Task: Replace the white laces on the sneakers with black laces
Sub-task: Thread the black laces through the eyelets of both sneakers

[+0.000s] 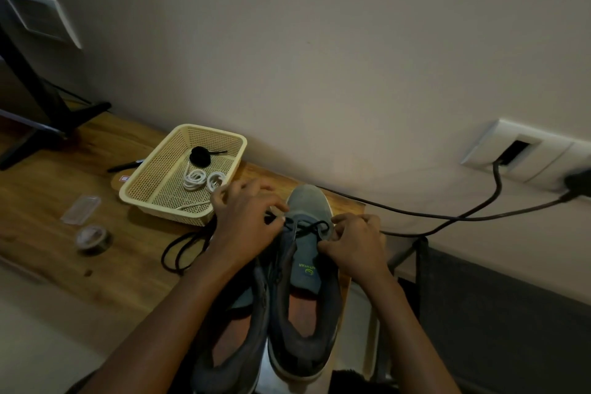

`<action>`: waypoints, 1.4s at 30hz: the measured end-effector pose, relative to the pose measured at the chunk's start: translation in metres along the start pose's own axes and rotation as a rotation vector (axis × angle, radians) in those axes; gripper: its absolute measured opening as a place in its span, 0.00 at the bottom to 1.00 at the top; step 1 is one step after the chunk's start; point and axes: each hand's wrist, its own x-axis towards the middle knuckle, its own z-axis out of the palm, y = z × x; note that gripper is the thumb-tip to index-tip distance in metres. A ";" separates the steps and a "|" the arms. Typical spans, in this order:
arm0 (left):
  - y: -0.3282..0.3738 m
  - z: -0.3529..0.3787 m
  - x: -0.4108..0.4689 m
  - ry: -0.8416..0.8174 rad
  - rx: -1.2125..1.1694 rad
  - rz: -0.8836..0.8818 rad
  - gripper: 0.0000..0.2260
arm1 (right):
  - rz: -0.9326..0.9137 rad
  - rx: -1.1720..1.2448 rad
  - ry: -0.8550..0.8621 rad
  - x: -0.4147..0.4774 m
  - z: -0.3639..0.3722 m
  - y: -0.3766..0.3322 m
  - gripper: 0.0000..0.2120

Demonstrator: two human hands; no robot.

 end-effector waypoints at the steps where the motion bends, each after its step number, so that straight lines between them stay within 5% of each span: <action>1: 0.003 0.003 -0.001 -0.028 0.033 0.021 0.06 | -0.002 0.002 0.000 0.000 0.000 0.000 0.10; 12: 0.013 0.013 -0.007 -0.110 -0.014 -0.012 0.06 | 0.035 0.074 -0.036 -0.003 -0.001 -0.001 0.14; 20: 0.008 0.006 -0.001 -0.134 -0.308 -0.119 0.06 | 0.038 0.084 -0.048 -0.003 0.000 0.000 0.13; 29: 0.011 0.003 -0.005 -0.184 -0.155 -0.171 0.03 | 0.018 0.064 -0.026 -0.002 0.004 0.000 0.14; 38: 0.017 0.011 -0.008 -0.144 -0.322 -0.212 0.10 | 0.013 0.077 -0.025 -0.002 0.004 0.001 0.17; 42: 0.016 0.011 -0.006 -0.132 -0.389 -0.237 0.06 | 0.011 0.077 -0.039 -0.001 0.004 0.001 0.17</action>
